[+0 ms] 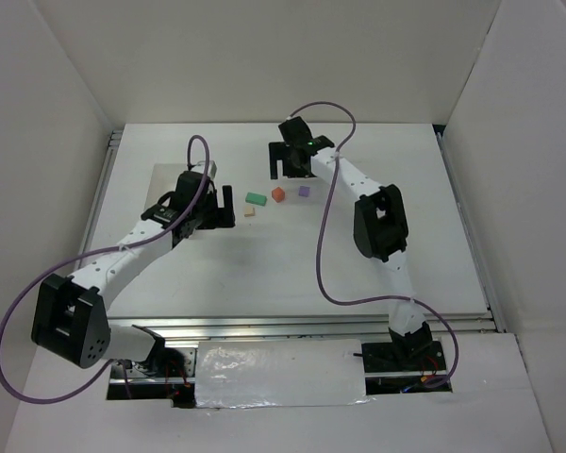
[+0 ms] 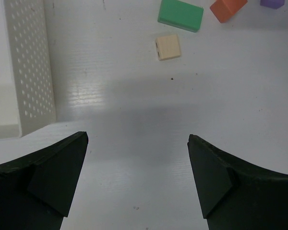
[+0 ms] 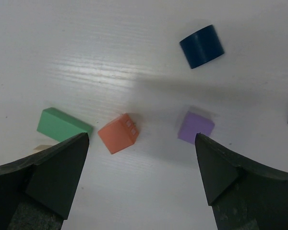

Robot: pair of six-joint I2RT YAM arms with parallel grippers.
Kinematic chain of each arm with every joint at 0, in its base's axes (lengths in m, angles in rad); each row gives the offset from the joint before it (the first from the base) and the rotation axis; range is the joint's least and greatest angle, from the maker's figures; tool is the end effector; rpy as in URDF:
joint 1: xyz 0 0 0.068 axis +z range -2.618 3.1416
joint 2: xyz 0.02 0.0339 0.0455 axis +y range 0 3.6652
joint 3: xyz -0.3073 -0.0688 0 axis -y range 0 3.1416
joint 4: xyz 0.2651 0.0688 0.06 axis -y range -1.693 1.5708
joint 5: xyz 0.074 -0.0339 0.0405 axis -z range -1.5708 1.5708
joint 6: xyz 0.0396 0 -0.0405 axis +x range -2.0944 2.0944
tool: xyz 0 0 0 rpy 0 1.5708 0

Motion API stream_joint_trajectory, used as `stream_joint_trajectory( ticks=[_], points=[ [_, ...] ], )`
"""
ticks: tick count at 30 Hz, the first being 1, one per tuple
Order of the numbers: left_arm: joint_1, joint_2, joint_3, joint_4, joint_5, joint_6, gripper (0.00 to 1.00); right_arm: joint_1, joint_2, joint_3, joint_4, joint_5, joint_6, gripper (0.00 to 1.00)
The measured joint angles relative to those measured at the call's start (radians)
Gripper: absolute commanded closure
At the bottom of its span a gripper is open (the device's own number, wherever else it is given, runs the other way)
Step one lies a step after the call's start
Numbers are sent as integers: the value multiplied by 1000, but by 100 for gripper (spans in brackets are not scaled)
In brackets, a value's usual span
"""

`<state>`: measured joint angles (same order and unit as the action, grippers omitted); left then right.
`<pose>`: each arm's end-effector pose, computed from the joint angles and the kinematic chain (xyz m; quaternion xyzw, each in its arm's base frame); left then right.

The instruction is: Build the wood block tower

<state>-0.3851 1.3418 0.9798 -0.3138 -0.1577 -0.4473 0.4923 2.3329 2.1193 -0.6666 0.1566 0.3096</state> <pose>0.2875 -0.1098 0.3043 -0.0620 0.8972 -0.1094 0.4232 0.5105 0.2668 0.2510 -0.0592 0.9366 0.0639 0.3394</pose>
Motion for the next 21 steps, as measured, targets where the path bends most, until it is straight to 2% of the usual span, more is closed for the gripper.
stream_joint_trajectory(
  ticks=[5, 14, 21],
  points=[
    [14, 78, 56, 4, 21, 3, 1, 36, 16, 0, -4, -43, 31, 2],
    [23, 104, 66, 11, 54, 10, 1, 50, 61, 0, -8, -78, 46, 4],
    [23, 116, 67, 15, 59, 26, 1, 49, 89, 11, -7, -78, 50, 12]
  ],
)
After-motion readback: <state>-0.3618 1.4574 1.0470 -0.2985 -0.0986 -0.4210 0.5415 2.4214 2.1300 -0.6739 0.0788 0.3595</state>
